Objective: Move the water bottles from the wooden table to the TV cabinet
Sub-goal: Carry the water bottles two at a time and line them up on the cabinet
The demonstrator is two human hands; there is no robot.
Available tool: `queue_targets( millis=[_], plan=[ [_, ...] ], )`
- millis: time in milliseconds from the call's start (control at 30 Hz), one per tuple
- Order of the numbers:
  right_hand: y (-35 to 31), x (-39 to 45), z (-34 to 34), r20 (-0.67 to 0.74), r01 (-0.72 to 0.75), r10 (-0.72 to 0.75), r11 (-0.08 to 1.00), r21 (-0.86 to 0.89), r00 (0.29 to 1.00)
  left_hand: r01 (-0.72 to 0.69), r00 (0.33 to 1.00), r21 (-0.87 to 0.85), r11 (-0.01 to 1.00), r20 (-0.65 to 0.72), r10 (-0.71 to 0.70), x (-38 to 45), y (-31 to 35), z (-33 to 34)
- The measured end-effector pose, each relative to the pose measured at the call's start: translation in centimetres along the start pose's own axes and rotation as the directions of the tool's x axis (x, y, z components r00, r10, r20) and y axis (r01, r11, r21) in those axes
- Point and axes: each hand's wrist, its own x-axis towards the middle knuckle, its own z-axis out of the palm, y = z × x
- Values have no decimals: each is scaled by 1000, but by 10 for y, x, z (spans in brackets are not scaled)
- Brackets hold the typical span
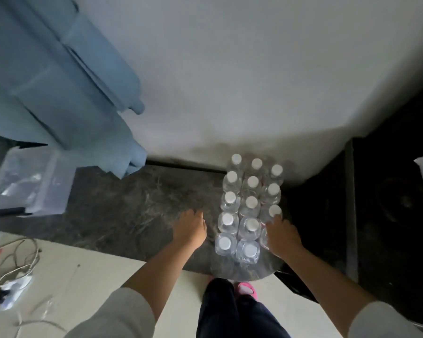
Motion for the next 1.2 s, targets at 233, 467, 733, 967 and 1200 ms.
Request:
queue_targets(
  millis=[233, 467, 733, 967, 1200],
  plan=[
    [-82, 2, -76, -138, 308, -361, 902, -303, 922, 273, 949, -107, 956, -132, -286, -71, -74, -36],
    [-249, -41, -134, -240, 616, -725, 680, -397, 646, 550, 774, -265, 792, -194, -603, -177, -192, -46],
    [-441, -159, -158, -256, 680, -932, 363, -637, 257, 774, 481, -386, 502, -157, -863, -340, -339, -16],
    [-598, -278, -144, -210, 740, -976, 185, -647, 60, 846, 262, -444, 295, -135, -955, -488, -447, 12],
    [-725, -367, -115, -127, 721, -987, 17, -693, -98, 838, -8, -544, 35, -76, -997, -607, -533, 45]
  ],
)
